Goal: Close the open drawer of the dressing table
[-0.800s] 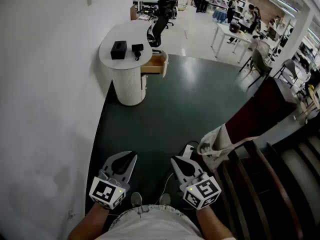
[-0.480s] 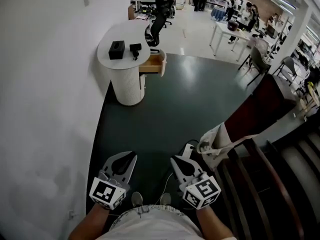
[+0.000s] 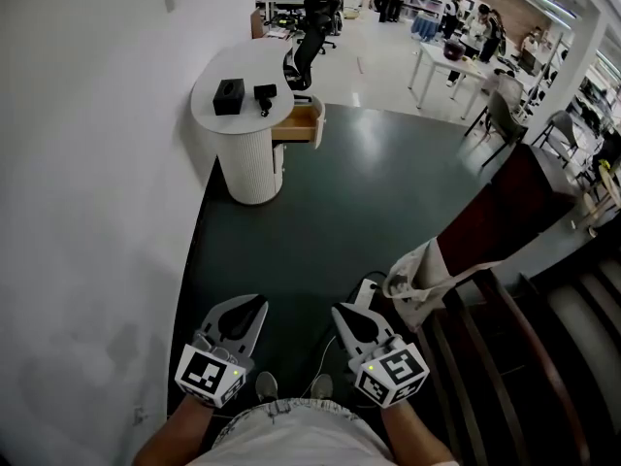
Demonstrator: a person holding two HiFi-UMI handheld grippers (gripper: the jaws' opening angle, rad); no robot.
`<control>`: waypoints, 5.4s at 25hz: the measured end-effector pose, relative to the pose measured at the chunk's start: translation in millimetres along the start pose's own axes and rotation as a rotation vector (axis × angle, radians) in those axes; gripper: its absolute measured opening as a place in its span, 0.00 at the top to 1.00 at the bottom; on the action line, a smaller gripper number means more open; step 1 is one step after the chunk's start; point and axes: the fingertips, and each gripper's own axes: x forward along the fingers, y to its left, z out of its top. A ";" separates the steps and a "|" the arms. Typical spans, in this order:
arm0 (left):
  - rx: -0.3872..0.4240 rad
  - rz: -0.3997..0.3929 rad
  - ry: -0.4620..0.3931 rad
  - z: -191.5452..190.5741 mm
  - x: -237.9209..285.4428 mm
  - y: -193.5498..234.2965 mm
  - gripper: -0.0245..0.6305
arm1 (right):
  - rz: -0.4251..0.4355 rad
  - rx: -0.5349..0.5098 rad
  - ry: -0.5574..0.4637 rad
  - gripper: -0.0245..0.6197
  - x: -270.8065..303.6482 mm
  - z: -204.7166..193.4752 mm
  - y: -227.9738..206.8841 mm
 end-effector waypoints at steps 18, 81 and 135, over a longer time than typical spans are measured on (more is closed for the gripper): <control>-0.007 0.002 0.004 -0.2 -0.8 2.5 0.91 | -0.011 0.009 -0.012 0.95 1.6 3.7 0.2; -0.003 0.034 0.001 -8.0 147.2 -15.1 0.90 | 0.002 0.042 -0.011 0.69 -9.4 18.9 -159.5; -0.050 -0.015 0.052 -24.7 386.7 367.3 0.90 | -0.057 0.095 0.057 0.68 403.7 116.0 -320.2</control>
